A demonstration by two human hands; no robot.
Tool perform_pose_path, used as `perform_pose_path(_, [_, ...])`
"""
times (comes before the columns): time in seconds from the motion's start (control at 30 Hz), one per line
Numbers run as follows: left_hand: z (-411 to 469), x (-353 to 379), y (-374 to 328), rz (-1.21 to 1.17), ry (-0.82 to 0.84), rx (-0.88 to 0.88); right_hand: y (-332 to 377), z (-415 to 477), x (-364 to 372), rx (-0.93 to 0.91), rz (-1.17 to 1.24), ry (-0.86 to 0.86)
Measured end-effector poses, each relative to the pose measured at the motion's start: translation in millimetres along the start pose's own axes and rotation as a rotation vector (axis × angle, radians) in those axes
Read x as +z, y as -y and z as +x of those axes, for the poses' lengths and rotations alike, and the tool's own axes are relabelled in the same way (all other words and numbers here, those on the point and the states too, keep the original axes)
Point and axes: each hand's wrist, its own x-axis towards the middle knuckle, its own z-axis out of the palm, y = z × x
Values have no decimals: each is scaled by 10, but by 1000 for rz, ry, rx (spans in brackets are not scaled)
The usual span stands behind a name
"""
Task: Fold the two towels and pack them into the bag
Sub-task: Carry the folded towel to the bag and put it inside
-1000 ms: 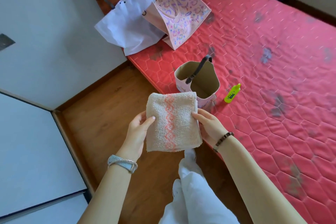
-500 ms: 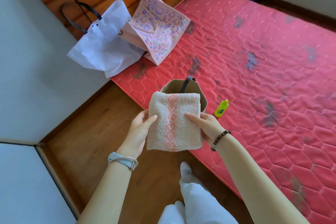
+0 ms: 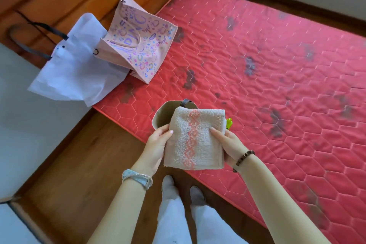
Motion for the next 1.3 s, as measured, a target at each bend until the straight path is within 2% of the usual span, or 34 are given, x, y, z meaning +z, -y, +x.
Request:
perform_pose_path(0.1, [189,-39,22,24,-12,-21,-41,77,-81,-16,38,-53])
perform_pose_path(0.37, [740,-573,12,-11,-64,-61,-275,257,-333,-21,92,-398])
perform_pose_path(0.5, [996,-846,-103,47,-47,-80,-418,403,-261,-17,119,-498])
perform_pose_path(0.8, [1655,-1059,-257,20,36,-139,-575,1041,227,-32,76,-601])
perform_pose_path(1.0, [1940,-936,-184,-10,38,-139,-667,1355,356,-24,-60,-635])
perform_pose_path(1.3, [2431,-891,217,306,140,-76,-816,1903,268,23,-256,-522])
